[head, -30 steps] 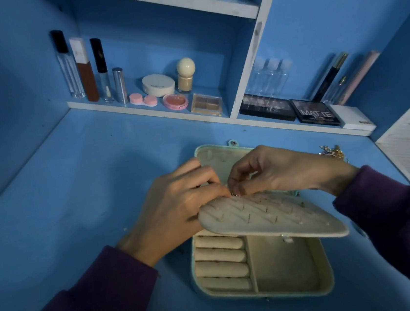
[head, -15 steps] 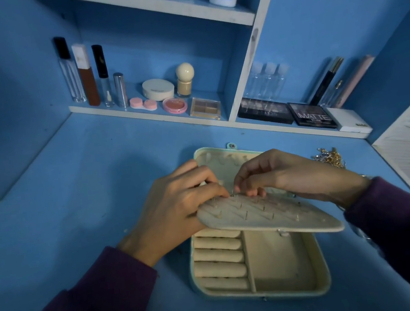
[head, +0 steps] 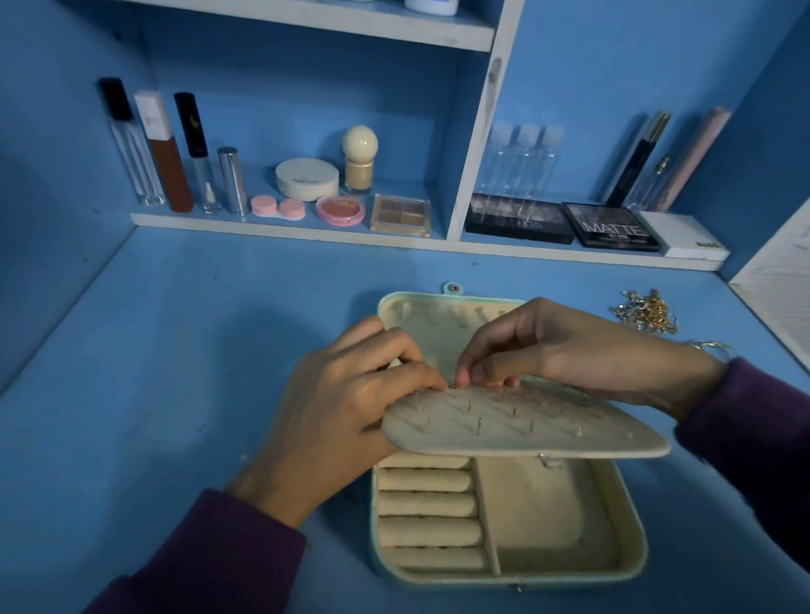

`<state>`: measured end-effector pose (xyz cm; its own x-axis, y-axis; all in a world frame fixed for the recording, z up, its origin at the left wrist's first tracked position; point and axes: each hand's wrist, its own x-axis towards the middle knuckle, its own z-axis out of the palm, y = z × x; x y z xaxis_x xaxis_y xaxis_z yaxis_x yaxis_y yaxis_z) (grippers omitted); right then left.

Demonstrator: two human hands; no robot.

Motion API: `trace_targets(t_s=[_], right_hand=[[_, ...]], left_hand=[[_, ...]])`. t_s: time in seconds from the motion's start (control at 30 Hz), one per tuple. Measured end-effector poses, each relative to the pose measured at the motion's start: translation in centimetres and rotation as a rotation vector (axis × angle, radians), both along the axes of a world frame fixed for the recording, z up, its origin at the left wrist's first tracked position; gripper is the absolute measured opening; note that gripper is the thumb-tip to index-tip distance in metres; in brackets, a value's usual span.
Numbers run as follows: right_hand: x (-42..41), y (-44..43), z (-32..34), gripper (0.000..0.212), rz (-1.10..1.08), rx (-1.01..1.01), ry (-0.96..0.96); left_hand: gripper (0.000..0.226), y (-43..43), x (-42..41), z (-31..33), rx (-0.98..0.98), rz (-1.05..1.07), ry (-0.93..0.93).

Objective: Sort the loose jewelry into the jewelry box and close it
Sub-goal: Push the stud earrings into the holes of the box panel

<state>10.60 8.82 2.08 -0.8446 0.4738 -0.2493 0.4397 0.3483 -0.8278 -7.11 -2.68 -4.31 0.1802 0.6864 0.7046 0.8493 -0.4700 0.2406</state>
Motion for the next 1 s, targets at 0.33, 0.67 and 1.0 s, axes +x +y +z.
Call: trace_targets(t_s=[0.33, 0.67, 1.0], right_hand=[[2.4, 1.9, 0.5, 0.016, -0.247, -0.221, 0.213], [5.9, 2.6, -0.3, 0.043, -0.569, -0.366, 0.314], [7.2, 2.8, -0.6, 0.028, -0.576, -0.337, 0.326]], left_hand=[[0.019, 0.4, 0.7, -0.1, -0.033, 0.088, -0.214], [0.07, 1.3, 1.1, 0.1, -0.296, 0.2, -0.633], [0.041, 1.4, 0.2, 0.1, -0.382, 0.112, -0.846]])
